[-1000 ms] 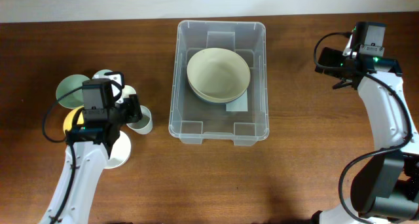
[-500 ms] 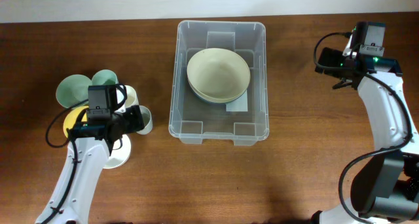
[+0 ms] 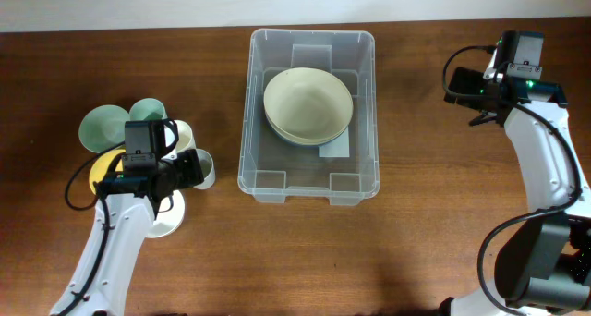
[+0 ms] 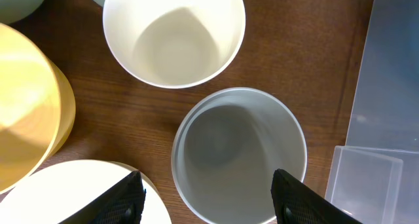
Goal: Pack container
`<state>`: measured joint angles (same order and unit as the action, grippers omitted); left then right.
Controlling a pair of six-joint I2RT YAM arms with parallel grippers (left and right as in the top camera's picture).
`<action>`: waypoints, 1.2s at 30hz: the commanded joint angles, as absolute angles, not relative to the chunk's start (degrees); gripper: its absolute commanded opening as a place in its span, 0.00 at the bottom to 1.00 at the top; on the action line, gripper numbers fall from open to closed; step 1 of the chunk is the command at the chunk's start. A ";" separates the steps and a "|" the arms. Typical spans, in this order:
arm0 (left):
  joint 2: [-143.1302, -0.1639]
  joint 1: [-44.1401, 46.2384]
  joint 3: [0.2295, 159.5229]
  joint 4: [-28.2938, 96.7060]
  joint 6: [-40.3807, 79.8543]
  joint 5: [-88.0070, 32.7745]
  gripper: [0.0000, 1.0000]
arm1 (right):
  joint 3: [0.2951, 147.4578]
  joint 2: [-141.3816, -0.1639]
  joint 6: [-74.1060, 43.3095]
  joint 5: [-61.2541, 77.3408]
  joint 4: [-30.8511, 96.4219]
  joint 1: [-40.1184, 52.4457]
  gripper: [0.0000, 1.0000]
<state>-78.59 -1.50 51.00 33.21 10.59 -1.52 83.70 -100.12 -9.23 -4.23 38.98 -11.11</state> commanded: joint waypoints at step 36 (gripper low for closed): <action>-80.99 -26.87 51.59 29.19 21.87 0.91 0.75 | 84.33 -98.72 -9.72 -4.78 38.81 -11.29 0.99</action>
